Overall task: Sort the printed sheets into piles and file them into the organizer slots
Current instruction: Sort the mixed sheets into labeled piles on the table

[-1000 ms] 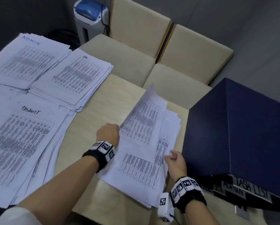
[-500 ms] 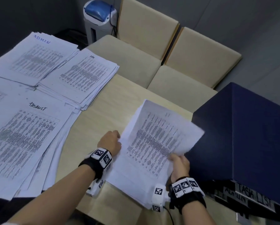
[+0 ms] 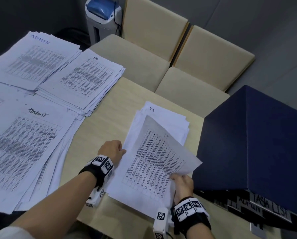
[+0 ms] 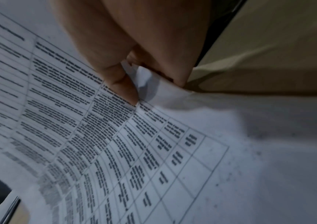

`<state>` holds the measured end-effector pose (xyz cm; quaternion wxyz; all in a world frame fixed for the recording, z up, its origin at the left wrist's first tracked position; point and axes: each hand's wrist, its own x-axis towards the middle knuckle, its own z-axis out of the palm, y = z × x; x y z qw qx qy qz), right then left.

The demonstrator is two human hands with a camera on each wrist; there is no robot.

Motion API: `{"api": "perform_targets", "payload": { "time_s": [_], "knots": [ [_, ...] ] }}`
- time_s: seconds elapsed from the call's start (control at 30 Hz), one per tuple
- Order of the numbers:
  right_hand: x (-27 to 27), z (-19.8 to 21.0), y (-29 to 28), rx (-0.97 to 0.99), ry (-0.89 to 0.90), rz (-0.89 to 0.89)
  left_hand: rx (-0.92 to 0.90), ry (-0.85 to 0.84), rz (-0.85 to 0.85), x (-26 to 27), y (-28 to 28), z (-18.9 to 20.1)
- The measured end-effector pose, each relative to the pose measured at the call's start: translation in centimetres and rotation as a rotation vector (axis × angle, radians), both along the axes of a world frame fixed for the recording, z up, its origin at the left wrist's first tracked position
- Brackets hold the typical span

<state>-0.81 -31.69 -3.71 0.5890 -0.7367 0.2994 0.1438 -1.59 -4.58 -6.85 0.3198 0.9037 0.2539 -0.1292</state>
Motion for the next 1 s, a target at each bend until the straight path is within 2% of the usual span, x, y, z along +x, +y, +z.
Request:
{"api": "perform_targets", "payload": {
  "time_s": [0.1,0.17,0.23,0.33,0.43,0.53,0.6,0.67,0.77,0.83,0.9,1.0],
  "knots": [
    [0.5,0.4,0.6,0.059,0.013,0.017,0.171,0.068,-0.056,-0.3,1.4,0.8],
    [0.9,1.0,0.5,0.031,-0.017,-0.032,0.308,0.085,-0.04,-0.4,1.9,1.8],
    [1.2,1.0,0.2,0.005,-0.052,-0.053,0.3,0.017,0.004,-0.3,2.1,2.4],
    [1.5,0.9,0.5,0.035,-0.072,-0.035,0.017,-0.183,0.076,-0.3,2.4,1.7],
    [1.6,1.0,0.9,0.142,-0.027,-0.033,-0.228,-0.292,0.09,-0.7,1.9,1.9],
    [1.7,1.2,1.2,0.175,-0.02,0.001,-0.553,-0.271,0.077,-1.3,1.1,2.9],
    [1.5,1.7,1.1,0.179,-0.026,0.01,-0.635,-0.227,0.051,-1.6,1.1,2.6],
    [1.3,2.4,1.0,0.153,-0.048,0.012,-0.582,-0.181,0.025,-1.5,1.1,1.9],
    [0.7,2.7,0.7,0.119,-0.067,0.011,-0.208,-0.15,0.132,-1.3,0.5,0.8],
    [0.4,2.8,0.7,0.081,-0.071,0.018,-0.045,-0.124,0.177,-1.3,0.1,0.3],
    [0.4,2.7,0.4,0.06,-0.051,0.008,-0.002,-0.056,0.152,-1.3,-0.1,-0.1],
    [0.5,1.9,0.0,0.031,-0.011,-0.031,-0.01,-0.086,0.181,-1.1,0.3,-0.6]
  ]
}}
